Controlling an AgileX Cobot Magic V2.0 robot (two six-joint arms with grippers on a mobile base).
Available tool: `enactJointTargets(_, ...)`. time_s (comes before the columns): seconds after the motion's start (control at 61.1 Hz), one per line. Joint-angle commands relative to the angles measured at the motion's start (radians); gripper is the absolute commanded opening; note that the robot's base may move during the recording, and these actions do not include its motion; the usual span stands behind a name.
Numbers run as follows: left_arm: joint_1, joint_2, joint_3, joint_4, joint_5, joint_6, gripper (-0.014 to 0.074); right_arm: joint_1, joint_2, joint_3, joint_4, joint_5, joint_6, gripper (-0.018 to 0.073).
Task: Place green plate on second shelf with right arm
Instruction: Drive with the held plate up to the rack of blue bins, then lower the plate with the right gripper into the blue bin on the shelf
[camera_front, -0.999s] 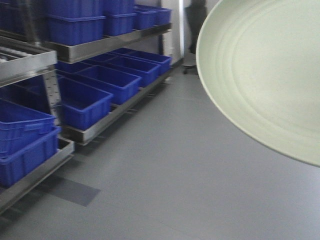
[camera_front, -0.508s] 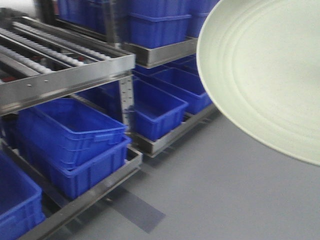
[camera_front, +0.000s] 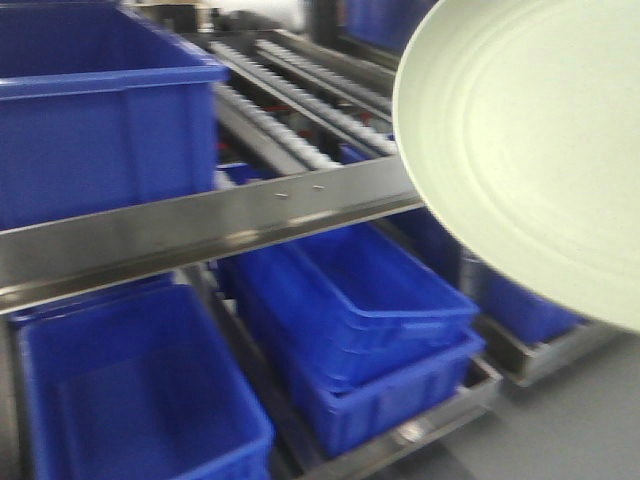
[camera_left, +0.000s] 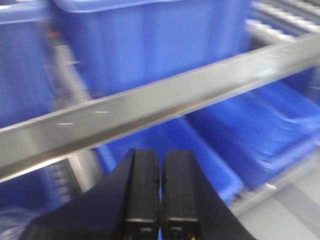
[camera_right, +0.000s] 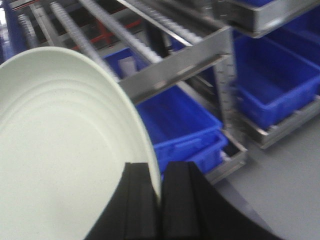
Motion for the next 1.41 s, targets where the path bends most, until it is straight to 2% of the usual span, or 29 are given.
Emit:
enactJointTargets(0.0, -0.002, -0.021, 0.040, -0.001, -0.082, 0.000, 0.0124, -0.004, 0.002, -0.035, 0.010, -0.108, 0.003, 0.0049)
enactJointTargets(1.392, -0.002, -0.021, 0.040, -0.001, -0.082, 0.000, 0.0124, -0.004, 0.002, -0.035, 0.010, -0.108, 0.003, 0.0049)
